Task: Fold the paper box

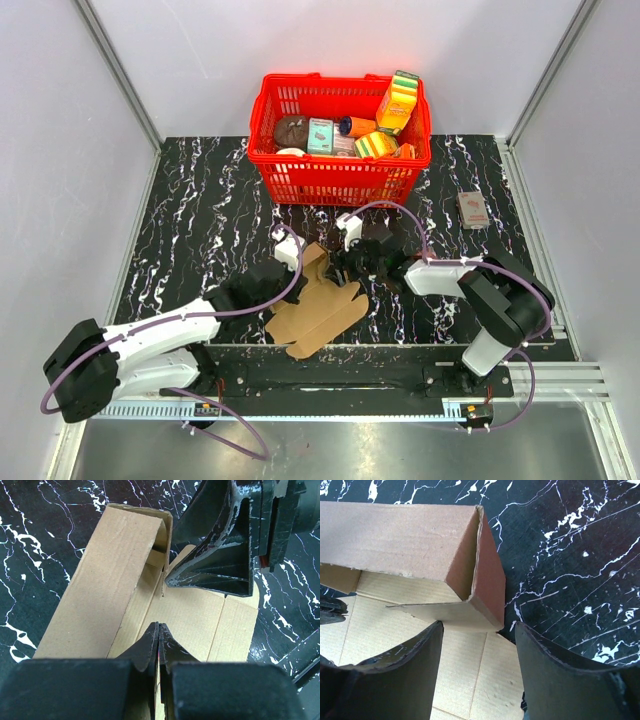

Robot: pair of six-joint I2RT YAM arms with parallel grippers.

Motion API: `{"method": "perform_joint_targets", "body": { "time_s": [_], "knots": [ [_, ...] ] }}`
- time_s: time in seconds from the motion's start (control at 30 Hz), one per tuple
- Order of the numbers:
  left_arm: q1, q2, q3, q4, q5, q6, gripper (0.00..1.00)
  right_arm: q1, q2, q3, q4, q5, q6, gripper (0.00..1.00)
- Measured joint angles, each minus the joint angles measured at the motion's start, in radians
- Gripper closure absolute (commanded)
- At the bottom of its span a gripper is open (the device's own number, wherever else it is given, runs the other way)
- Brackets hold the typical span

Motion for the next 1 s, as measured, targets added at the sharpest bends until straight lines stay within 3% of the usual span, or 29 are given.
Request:
{"method": "perform_joint_targets", "body": {
  "time_s": [1.0],
  "knots": [
    [0.001, 0.061, 0.0, 0.011, 0.02, 0.003, 1.0, -0.003, 0.157, 0.108, 0.048, -0.093, -0.11, 0.44]
  ]
}}
